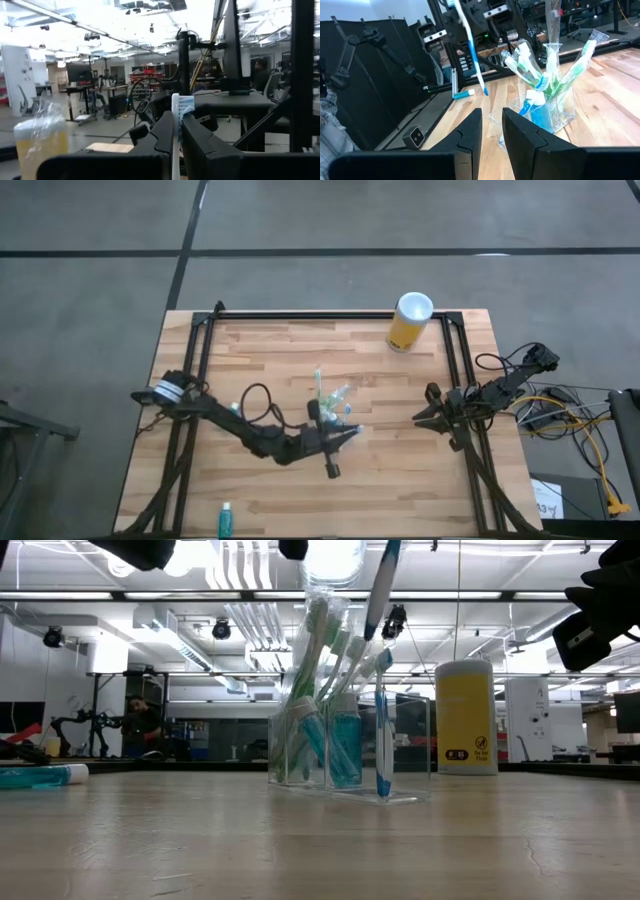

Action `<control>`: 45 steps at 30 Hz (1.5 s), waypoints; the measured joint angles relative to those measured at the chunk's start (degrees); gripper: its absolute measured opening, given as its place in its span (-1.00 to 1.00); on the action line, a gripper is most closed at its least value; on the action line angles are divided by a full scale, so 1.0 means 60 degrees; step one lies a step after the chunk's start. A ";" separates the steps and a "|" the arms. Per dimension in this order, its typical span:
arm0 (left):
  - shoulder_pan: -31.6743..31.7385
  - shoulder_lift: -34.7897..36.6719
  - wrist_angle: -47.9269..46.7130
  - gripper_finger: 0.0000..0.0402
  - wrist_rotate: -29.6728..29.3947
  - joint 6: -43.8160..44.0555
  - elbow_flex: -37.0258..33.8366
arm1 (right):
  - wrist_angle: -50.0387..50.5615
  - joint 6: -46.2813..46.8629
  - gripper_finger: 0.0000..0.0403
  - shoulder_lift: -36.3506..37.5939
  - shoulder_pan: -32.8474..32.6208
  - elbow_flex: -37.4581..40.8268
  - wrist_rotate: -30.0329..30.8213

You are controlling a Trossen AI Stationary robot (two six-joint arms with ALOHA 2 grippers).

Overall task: Pick & Place toothbrushing station
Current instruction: Put the blue toothbrush into the transparent organizer

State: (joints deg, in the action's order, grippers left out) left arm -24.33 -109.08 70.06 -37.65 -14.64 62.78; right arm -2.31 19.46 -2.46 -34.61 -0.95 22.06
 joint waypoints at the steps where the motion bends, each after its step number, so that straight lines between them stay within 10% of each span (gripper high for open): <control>1: 0.0059 -0.0025 0.0002 -0.89 -0.0003 0.0139 -0.0020 | 0.0000 0.0000 -0.63 0.0000 0.0000 0.0000 0.0000; 45: -0.0153 0.0125 -0.5674 -0.83 -0.0251 0.2065 -0.0040 | 0.0000 0.0000 -0.63 0.0000 0.0000 0.0000 0.0000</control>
State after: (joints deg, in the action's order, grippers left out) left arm -25.25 -108.33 36.02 -39.16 -2.25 62.54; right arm -2.31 19.46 -2.46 -34.61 -0.95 22.06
